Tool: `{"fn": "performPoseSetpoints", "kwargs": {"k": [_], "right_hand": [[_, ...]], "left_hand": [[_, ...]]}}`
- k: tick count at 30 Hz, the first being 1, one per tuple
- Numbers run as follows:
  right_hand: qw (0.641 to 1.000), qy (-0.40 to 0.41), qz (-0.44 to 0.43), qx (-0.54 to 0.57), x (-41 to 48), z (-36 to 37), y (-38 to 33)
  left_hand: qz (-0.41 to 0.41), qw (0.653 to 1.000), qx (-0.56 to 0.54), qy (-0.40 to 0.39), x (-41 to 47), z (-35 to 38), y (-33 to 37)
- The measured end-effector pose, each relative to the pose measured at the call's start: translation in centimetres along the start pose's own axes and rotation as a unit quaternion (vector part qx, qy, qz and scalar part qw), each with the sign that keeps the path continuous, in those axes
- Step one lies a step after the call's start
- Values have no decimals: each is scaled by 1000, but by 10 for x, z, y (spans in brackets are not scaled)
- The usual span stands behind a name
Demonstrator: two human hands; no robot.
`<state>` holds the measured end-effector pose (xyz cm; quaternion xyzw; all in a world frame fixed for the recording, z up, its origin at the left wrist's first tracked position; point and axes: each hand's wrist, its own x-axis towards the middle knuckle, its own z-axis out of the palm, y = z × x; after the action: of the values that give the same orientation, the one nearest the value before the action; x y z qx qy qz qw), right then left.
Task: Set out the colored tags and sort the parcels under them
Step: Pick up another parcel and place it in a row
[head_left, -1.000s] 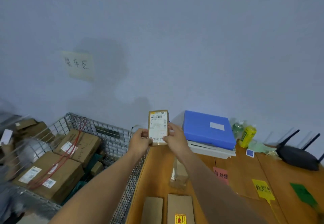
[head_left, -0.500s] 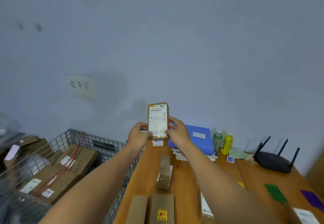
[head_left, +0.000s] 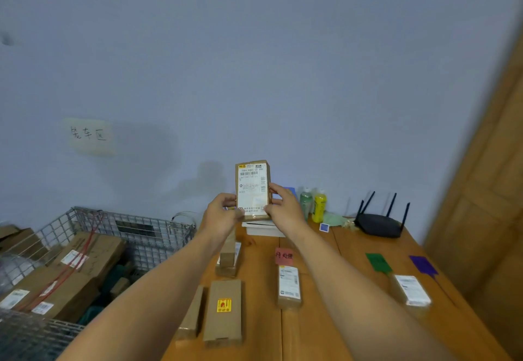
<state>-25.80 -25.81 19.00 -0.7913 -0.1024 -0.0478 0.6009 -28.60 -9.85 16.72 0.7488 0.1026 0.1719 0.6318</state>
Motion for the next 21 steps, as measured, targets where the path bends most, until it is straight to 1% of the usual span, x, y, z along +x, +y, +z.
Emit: {"fn": "performPoseSetpoints", "kwargs": {"k": [7, 12, 14, 17, 21], "right_hand": [[998, 46, 37, 0, -15, -57, 38], [997, 40, 66, 6, -21, -81, 62], [996, 34, 85, -3, -28, -86, 78], [993, 20, 115, -12, -47, -90, 109], [982, 13, 185, -22, -69, -85, 168]], "left_hand": [[-34, 998, -38, -37, -19, 55, 1], [-61, 995, -61, -45, -30, 90, -16], [-69, 994, -70, -51, -39, 102, -32], [-99, 992, -52, -60, -59, 115, -67], [-147, 985, -26, -83, -74, 131, -128]]}}
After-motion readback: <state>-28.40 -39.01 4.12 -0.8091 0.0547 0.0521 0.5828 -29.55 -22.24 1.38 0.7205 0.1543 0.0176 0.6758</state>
